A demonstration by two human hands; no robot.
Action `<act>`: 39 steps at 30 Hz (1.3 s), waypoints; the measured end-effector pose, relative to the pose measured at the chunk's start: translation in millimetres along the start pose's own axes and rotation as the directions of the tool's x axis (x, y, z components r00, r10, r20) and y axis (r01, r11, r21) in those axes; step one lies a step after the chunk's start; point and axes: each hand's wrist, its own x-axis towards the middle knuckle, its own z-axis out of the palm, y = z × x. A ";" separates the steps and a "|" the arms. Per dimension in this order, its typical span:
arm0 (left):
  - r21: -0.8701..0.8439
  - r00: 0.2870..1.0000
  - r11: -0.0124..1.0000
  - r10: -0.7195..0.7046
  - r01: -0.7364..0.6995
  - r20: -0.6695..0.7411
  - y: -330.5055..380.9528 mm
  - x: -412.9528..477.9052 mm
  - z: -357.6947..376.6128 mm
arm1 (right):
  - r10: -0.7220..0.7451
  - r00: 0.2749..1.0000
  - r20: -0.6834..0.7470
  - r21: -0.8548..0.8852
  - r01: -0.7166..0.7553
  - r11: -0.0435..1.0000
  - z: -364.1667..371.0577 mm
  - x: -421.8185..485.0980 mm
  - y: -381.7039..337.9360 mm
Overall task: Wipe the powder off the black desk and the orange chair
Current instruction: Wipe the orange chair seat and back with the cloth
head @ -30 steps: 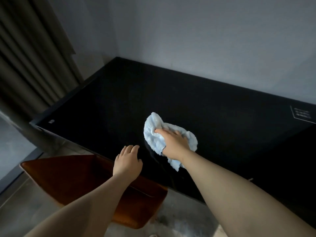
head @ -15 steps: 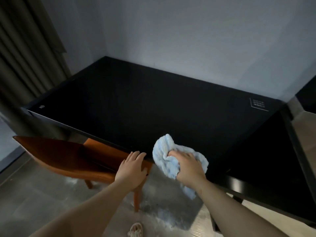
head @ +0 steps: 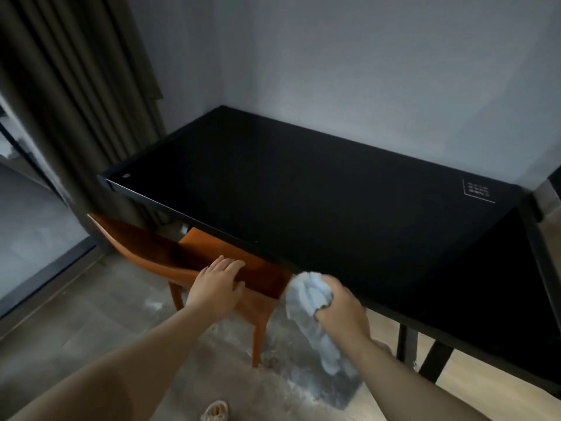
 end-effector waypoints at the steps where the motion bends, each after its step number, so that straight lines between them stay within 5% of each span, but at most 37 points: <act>1: -0.013 1.000 1.000 -0.022 0.022 -0.019 -3.7 1.6 -2.7 | -0.041 0.999 -0.035 0.039 0.042 0.998 1.9 8.4 -14.6; 6: -0.045 0.997 0.998 -0.046 0.043 -0.069 -30.7 19.4 -19.0 | -0.108 0.953 -0.283 0.040 0.124 0.991 20.9 58.6 -68.3; 11: -0.039 0.998 0.999 -0.038 0.036 -0.049 -77.0 48.4 -37.2 | 0.296 0.886 -0.357 -0.131 -0.361 0.923 37.9 105.0 -79.5; 16: -0.061 0.998 0.996 -0.060 0.059 -0.011 -143.7 85.6 -64.1 | 0.444 0.815 -0.372 -0.198 -0.537 0.820 89.0 138.7 -139.0; 25: -0.101 0.988 0.983 -0.156 0.154 -0.007 -239.7 129.7 -100.7 | 0.360 0.892 -0.272 -0.226 -0.423 0.877 162.7 216.4 -246.5; 31: -0.125 0.953 0.957 -0.276 0.261 -0.123 -285.0 136.6 -120.9 | 0.252 0.945 -0.208 -0.268 -0.302 0.915 204.1 268.2 -315.2; 33: -0.225 0.920 0.918 -0.364 0.328 -0.145 -297.4 140.9 -129.2 | 0.163 0.986 -0.043 -0.128 -0.167 0.978 226.5 270.5 -347.8; 34: -0.302 0.892 0.876 -0.430 0.376 -0.139 -302.1 143.0 -133.3 | 0.028 0.987 0.159 0.008 -0.029 1.000 239.7 265.6 -364.7; 36: -0.449 0.821 0.773 -0.555 0.448 -0.137 -308.8 146.2 -139.8 | -0.225 0.885 0.408 0.338 0.082 0.937 259.5 249.7 -388.2; 39: -0.496 0.798 0.749 -0.579 0.439 -0.167 -315.2 148.7 -144.0 | -0.131 0.964 0.232 0.566 -0.025 0.824 263.4 247.6 -394.3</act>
